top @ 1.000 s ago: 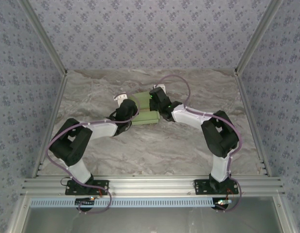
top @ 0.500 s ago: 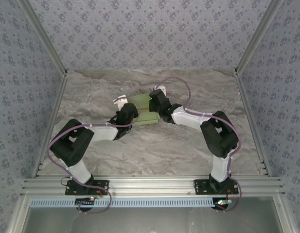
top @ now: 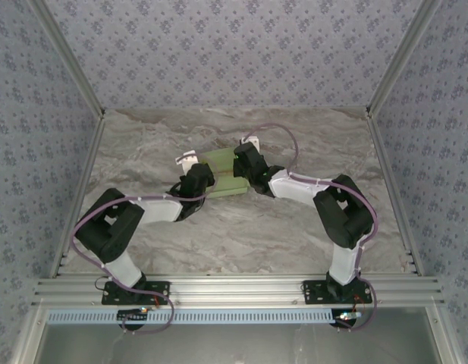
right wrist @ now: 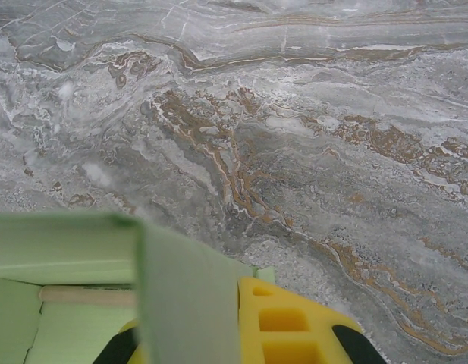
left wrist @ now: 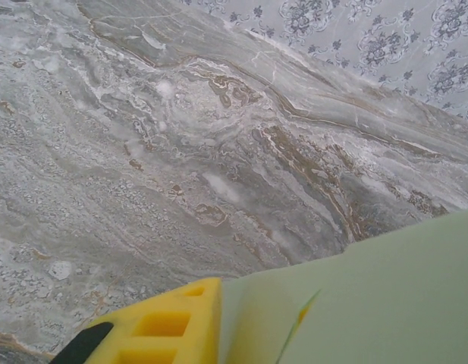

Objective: Fold the paper box

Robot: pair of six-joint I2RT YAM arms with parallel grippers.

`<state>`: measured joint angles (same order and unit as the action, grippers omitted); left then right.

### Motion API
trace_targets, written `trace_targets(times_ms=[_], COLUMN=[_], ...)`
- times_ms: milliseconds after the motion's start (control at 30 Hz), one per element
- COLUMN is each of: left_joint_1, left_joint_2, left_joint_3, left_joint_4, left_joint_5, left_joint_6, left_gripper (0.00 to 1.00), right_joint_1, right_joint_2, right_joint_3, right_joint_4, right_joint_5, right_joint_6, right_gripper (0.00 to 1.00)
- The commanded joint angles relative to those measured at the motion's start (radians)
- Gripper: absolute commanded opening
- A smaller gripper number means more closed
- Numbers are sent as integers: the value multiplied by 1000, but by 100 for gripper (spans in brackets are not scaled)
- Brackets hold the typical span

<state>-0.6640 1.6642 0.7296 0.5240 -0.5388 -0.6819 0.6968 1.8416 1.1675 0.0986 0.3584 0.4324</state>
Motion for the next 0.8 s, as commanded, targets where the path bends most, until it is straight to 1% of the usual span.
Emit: trace_targets(times_ms=[0,200,367,500,633,767], left_joint_1=[4,14,53,97,179,246], left_joint_2=[-38,-71,-103,-160,-222,-253], left_joint_3=[-19,-20,-29,-52,-64,-45], left_joint_4=[-44,-67,-87,-109,-153,-207], left_joint_5=[-33,-4,69,139,277,423], left_joint_6=[10,33,53,114,192,293], left_gripper=[23,31,36,43,48,53], right_joint_1=[-9,-11,-13,-25,-51,-87], right_joint_2=[-22,-27,-28,-29,-43,-73], right_joint_3=[-18,-14,-9,3,9,7], right_joint_4=[-35,-40,-40,-51,-70,-114], right_joint_5=[44,40,26,-2,-73,-209], right_joint_6=[-1,-37,-65,-104,-186,-314], right_gripper=[7,7,7,6,5,4])
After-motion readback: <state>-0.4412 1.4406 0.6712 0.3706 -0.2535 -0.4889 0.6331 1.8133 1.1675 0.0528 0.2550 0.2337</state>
